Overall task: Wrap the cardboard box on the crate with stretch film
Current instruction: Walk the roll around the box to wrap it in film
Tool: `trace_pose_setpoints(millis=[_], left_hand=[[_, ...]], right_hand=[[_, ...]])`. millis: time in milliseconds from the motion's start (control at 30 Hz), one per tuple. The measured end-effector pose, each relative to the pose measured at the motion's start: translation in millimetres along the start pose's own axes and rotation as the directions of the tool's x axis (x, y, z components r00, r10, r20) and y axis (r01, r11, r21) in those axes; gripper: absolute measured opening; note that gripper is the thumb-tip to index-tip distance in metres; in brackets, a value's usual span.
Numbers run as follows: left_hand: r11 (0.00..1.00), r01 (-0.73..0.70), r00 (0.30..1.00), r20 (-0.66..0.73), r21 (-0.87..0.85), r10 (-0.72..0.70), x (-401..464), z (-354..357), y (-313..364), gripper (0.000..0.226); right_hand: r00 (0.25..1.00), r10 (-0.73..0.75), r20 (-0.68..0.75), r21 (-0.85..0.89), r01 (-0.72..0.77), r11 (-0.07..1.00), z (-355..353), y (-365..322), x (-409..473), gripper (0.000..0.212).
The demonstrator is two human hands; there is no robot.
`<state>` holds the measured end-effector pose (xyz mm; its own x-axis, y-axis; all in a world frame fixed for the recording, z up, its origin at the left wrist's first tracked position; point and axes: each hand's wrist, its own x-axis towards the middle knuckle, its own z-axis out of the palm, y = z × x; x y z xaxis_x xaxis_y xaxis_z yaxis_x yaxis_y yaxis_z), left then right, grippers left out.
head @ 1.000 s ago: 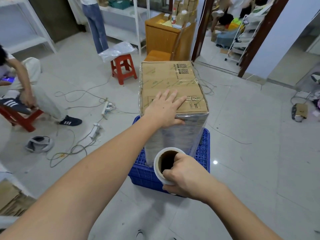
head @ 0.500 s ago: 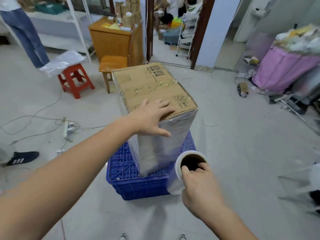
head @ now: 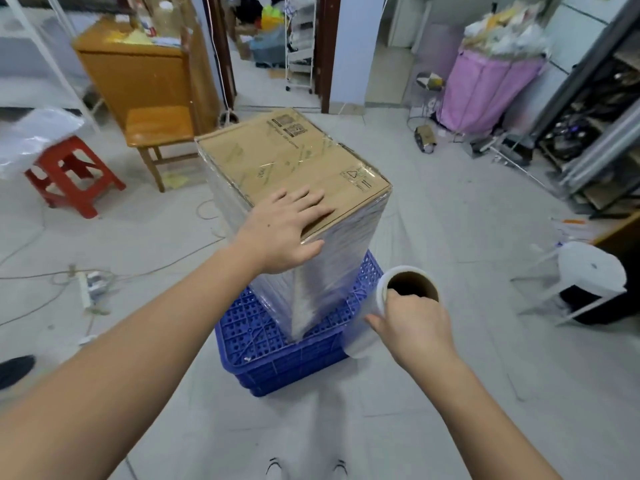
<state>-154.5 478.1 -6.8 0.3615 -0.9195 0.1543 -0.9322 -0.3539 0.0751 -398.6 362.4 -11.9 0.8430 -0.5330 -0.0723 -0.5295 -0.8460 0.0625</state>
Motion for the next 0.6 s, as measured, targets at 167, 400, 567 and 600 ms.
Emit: trace_pose_setpoints(millis=[167,400,567,600], left_hand=[[1.0,0.004,0.997,-0.08,-0.006,-0.005,-2,7,1,0.066],[1.0,-0.015,0.987,-0.158,0.012,0.017,-1,13,1,0.061],[0.998,0.015,0.995,-0.1,0.069,-0.009,7,11,9,0.064],[0.997,0.021,0.996,-0.09,0.076,-0.014,9,11,10,0.065]], right_hand=[[0.997,0.075,-0.004,0.054,-0.075,0.996,-2,6,1,0.029],[0.995,0.05,-0.087,0.001,-0.05,0.999,-3,21,8,0.059],[0.978,-0.158,-0.134,0.038,0.164,0.986,-5,17,-13,0.045],[0.956,-0.218,-0.196,0.01,0.224,0.975,-5,13,-18,0.044]])
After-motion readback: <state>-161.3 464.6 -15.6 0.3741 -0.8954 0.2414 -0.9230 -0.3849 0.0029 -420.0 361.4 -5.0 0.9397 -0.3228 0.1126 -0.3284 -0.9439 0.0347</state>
